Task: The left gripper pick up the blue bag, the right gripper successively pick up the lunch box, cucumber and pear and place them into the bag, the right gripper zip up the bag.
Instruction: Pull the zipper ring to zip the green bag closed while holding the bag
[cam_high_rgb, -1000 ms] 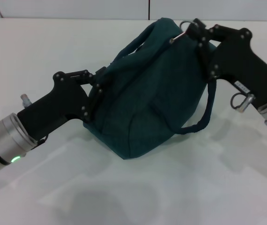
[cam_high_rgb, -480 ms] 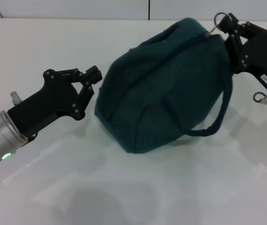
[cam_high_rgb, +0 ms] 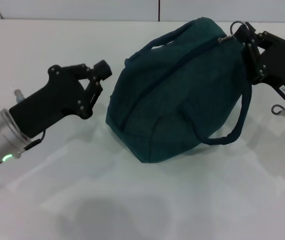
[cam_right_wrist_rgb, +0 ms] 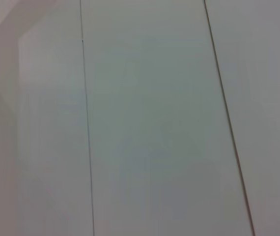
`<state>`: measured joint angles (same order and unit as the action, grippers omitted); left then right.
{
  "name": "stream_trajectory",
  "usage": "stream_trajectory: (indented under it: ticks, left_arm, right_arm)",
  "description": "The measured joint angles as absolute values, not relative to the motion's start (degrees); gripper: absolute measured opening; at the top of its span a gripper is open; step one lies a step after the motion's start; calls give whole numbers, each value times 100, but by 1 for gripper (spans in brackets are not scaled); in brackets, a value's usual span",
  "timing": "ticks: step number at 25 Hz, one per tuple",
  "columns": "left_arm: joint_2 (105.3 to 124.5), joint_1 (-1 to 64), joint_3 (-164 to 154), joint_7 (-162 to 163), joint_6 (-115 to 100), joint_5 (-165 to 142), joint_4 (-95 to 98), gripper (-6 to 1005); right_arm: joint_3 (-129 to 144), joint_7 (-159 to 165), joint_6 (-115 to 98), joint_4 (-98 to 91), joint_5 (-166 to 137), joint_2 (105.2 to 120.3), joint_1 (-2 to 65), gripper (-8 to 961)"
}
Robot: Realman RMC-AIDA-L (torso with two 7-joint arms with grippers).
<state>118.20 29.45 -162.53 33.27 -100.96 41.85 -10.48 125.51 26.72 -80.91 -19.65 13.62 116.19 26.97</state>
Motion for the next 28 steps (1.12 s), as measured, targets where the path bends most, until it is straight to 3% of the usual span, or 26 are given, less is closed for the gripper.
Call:
stream_trajectory:
  ticks: [4,15,23,28]
  left_arm:
    - [11893,2953,-16212,3433,-10034,4435,-1061,16]
    - [11950,2567,-16235,2811,-9896,5352,-115,326]
    - [11714,3787,-16284,5790,-10013,3877,-1398,598]
    - [11697,4276,-16286,6585,-10287,3452,-1960,801]
  right_arm:
    - [12564,2672,-8110,-1993,1353,11619,2697,6]
    - [12567,2675,-8188,-1994,1344,11618,2693,6]
    - [12567,2681,-8211,-1969,1344,11610,2716,6]
    - [12565,2681,-8211,-1957,1345,11604,2725,6]
